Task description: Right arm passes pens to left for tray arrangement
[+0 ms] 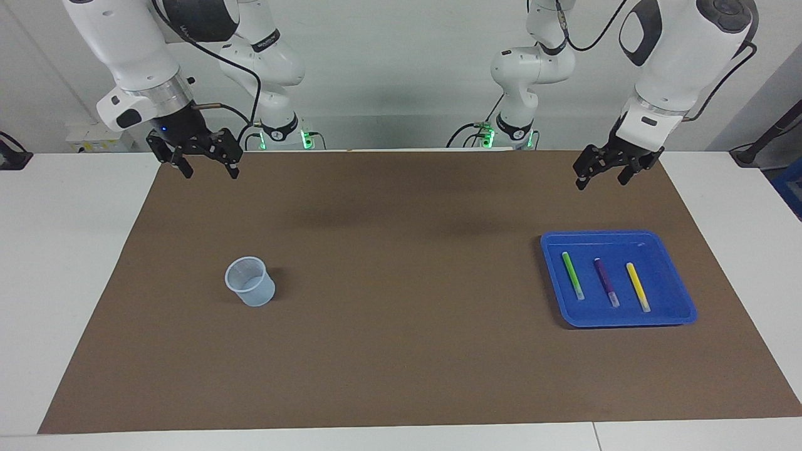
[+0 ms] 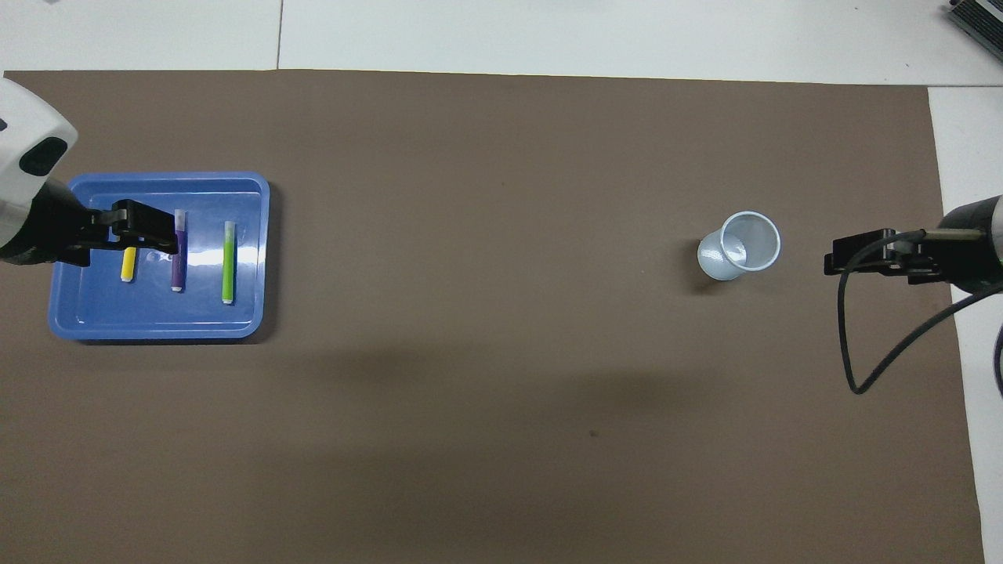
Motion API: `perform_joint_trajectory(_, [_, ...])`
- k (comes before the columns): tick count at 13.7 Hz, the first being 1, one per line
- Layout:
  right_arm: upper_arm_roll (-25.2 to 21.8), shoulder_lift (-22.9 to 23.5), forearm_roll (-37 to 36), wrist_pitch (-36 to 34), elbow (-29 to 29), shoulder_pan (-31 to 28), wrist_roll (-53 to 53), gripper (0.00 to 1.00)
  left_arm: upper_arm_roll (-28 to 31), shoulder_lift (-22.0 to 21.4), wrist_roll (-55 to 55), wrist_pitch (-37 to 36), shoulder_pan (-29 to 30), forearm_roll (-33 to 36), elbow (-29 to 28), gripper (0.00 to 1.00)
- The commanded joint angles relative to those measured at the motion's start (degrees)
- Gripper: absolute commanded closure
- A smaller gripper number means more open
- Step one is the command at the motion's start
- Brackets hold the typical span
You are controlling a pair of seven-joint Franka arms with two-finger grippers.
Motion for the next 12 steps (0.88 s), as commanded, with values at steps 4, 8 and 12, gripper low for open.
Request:
perform_joint_trajectory(4, [0.18,-1.34,-1.16,-0.65,-1.19,-0.10,-1.61,0.00,-0.75,-0.37,0.42,1.34,0.97,0.42,-0.67,0.00])
perform_joint_trajectory(8, [0.18,-1.43,-1.07,-1.17,-1.19,-0.10,-1.61,0.00,-0.75,-0.37,0.06,2.66,0.44,0.42,-0.75,0.00])
perform_joint_trajectory(12, [0.18,-1.43,-1.07,-1.26,-1.19,-0.19,-1.61,0.00,-0.75,-0.37,0.06,2.58,0.44,0.42,-0.75,0.00])
